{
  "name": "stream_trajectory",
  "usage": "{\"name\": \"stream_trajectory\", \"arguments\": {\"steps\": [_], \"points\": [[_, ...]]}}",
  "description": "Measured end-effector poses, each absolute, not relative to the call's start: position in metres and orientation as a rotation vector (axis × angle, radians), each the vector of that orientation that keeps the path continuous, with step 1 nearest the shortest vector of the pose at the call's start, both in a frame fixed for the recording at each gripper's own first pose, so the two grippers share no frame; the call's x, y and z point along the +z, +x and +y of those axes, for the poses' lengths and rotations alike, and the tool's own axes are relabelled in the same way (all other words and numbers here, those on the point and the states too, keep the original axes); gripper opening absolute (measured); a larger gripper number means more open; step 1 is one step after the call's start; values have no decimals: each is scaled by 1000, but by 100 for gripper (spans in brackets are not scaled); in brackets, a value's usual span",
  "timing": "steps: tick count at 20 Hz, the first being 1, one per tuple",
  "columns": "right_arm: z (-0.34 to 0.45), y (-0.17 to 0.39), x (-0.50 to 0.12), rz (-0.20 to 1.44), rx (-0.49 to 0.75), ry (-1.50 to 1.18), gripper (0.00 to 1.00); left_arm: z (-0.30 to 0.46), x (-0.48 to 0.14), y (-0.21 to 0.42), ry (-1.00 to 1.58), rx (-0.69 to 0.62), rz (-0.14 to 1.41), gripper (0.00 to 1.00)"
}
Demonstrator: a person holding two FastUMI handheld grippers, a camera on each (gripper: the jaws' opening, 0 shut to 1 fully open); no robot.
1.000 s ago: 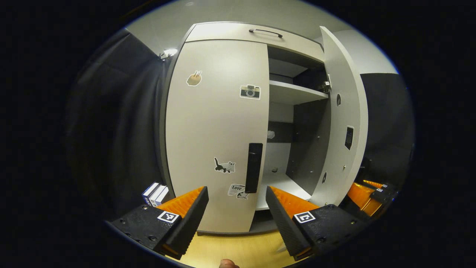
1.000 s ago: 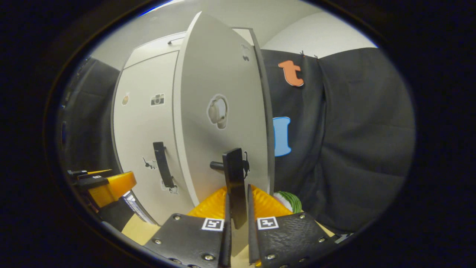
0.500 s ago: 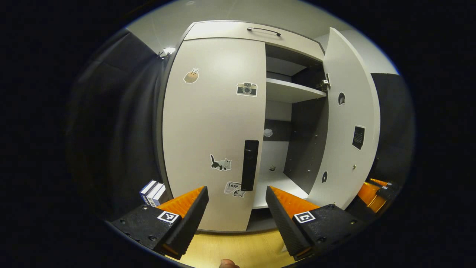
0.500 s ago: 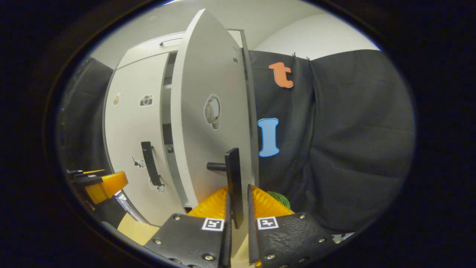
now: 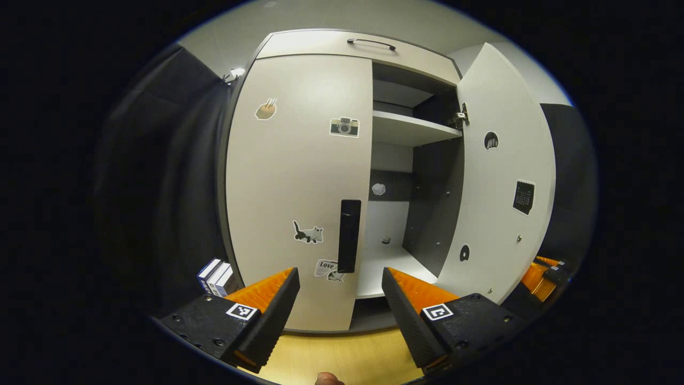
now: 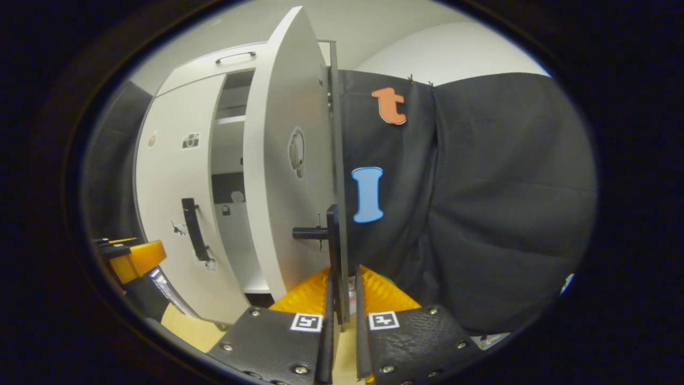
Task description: Open the right door of the double-door shoe cabinet with the right hand, and open the left door with the left hand.
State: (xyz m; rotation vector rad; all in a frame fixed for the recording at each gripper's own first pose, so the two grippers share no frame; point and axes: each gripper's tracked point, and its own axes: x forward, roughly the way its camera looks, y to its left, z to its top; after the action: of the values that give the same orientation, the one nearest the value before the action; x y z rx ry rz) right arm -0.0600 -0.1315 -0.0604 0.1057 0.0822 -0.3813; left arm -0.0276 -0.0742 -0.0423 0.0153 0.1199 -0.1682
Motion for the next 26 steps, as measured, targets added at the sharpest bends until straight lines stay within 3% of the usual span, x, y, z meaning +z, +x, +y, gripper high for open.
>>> {"name": "stream_trajectory", "arguments": {"steps": [3, 4, 6, 26], "points": [[-147, -66, -60, 86, -390, 122, 14, -81, -44, -27, 11, -182, 123, 96], [-150, -60, -63, 87, -371, 138, 1, -83, -45, -26, 10, -185, 125, 97], [-152, -60, -65, 91, -357, 131, 5, -87, -47, -25, 8, -193, 129, 96], [-180, -57, -65, 105, -244, 129, 11, -81, -52, 69, 13, -125, 111, 96]]}}
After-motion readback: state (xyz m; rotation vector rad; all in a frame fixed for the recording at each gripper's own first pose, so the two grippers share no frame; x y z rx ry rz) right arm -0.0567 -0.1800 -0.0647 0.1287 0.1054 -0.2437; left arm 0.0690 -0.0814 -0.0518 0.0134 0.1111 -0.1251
